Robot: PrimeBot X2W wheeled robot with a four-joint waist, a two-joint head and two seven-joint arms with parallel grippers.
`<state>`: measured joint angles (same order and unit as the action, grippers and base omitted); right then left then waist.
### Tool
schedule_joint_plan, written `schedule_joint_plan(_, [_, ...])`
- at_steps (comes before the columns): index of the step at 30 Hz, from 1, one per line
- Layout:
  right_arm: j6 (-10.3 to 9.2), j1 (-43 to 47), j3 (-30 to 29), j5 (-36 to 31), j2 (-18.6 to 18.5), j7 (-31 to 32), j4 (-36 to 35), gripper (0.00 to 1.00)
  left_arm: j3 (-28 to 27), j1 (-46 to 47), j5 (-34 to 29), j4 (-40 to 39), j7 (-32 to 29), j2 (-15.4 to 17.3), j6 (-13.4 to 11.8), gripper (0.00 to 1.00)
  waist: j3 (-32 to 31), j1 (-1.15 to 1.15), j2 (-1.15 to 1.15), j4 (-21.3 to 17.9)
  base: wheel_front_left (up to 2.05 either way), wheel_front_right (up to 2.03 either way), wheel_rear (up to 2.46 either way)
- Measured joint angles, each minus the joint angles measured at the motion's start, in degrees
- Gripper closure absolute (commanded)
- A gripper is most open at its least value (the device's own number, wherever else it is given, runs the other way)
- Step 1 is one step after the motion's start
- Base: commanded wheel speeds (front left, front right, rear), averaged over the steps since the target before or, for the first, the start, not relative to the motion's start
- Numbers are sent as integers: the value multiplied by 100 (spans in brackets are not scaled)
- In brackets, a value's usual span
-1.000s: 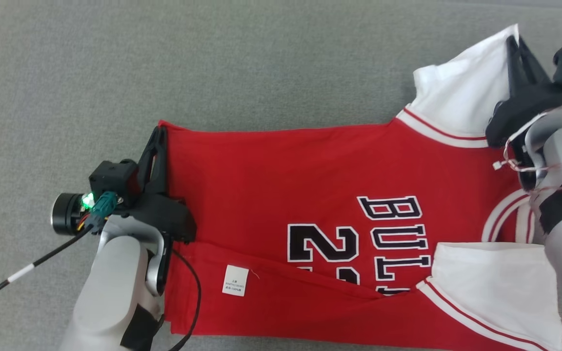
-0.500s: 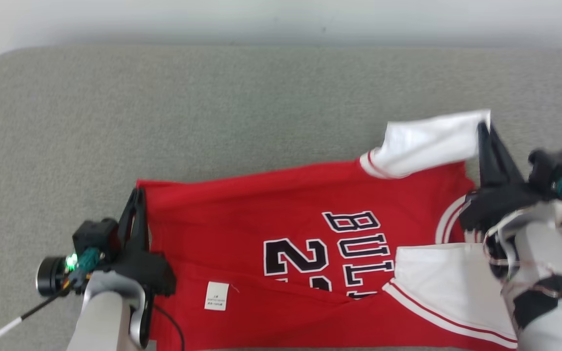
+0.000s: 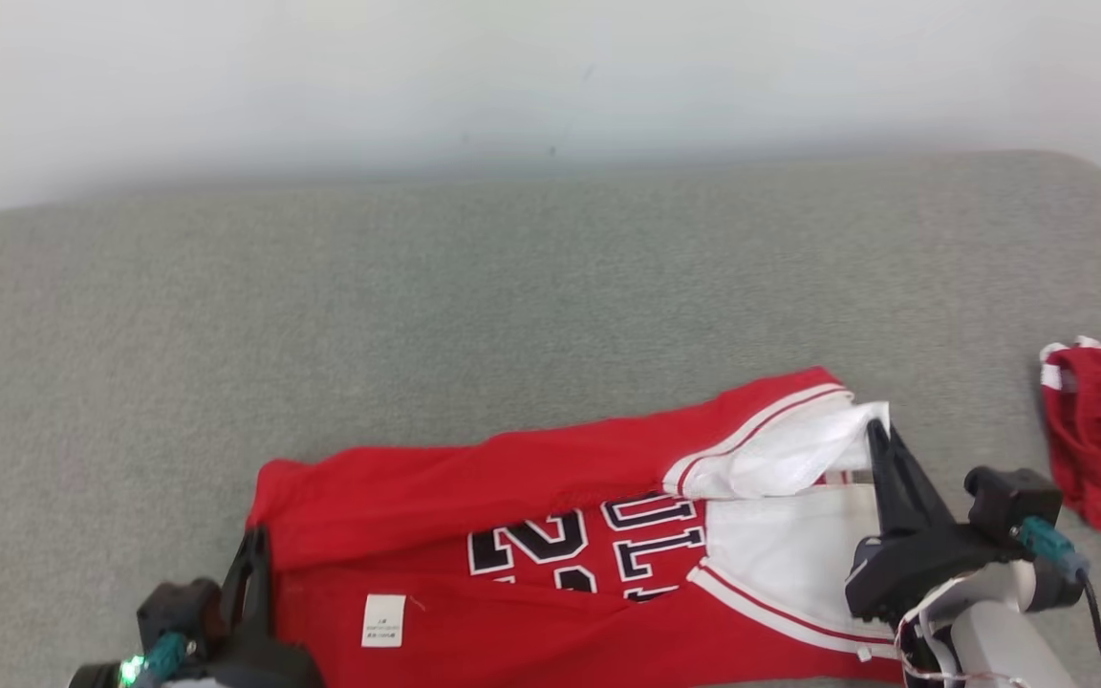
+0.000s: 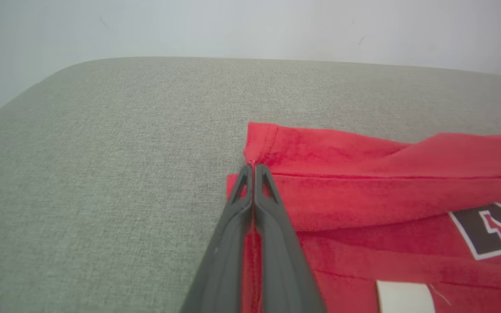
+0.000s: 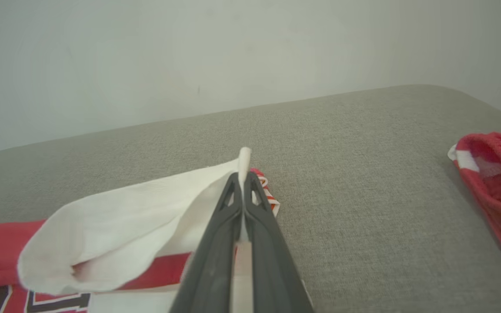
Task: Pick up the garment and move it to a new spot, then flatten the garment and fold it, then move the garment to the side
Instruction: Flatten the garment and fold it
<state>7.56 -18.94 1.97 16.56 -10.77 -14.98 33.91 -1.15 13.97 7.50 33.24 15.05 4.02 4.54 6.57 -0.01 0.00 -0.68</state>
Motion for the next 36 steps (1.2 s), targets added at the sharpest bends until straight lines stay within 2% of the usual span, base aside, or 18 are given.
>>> schedule_joint_plan(8, [0,413,-12,25,122,0,134,100,-134,-447,-34,-56,0,-49,3,100,-304,0,0,-244,0,0,0])
schedule_joint_plan(19, [0,756,-244,19,226,0,300,100,-359,-803,-2,-107,-1,-94,-9,100,-507,0,0,-336,0,0,0])
schedule_joint_plan(20, [0,755,-260,44,242,1,353,100,-382,-820,-2,-115,-1,-97,-15,91,-498,0,0,-332,0,0,0])
schedule_joint_plan(21, [0,755,-285,69,266,1,361,55,-403,-826,-2,-166,-1,-102,-52,27,-485,1,0,-327,0,0,0])
schedule_joint_plan(22, [0,754,-296,70,270,1,356,2,-421,-825,-4,-237,0,-102,-54,0,-468,0,0,-320,0,0,0])
schedule_joint_plan(23, [0,743,-318,76,270,0,342,0,-431,-827,-7,-301,0,-104,-67,0,-448,1,0,-312,0,0,0])
schedule_joint_plan(31, [0,609,-456,143,249,0,-104,0,-428,-1040,-81,-835,0,-108,-155,0,-290,1,1,-193,0,0,0])
schedule_joint_plan(36, [0,587,-383,140,241,0,54,0,-296,-1131,-70,-886,0,-110,-188,0,-244,1,1,-74,0,0,0])
